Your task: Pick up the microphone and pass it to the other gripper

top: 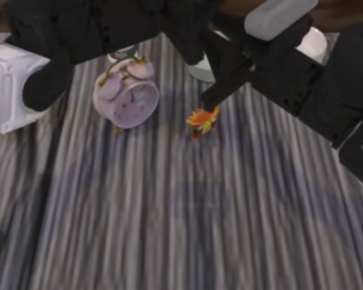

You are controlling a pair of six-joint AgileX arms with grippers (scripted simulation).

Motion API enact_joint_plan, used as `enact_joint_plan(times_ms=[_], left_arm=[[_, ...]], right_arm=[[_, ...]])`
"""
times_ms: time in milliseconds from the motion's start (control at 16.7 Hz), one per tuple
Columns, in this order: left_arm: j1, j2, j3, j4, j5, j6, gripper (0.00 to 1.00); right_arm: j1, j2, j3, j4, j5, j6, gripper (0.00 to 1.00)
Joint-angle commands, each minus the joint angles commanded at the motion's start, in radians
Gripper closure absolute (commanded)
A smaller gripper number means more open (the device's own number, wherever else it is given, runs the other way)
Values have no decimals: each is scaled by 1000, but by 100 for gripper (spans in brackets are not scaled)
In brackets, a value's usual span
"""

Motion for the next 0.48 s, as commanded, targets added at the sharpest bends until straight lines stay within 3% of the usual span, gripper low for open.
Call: enact_joint_plan(times_ms=[360,480], left_arm=[[0,0,0,0,0,0,100],[0,0,0,0,0,0,100]], right_arm=[[0,0,0,0,0,0,2],[0,0,0,0,0,0,0]])
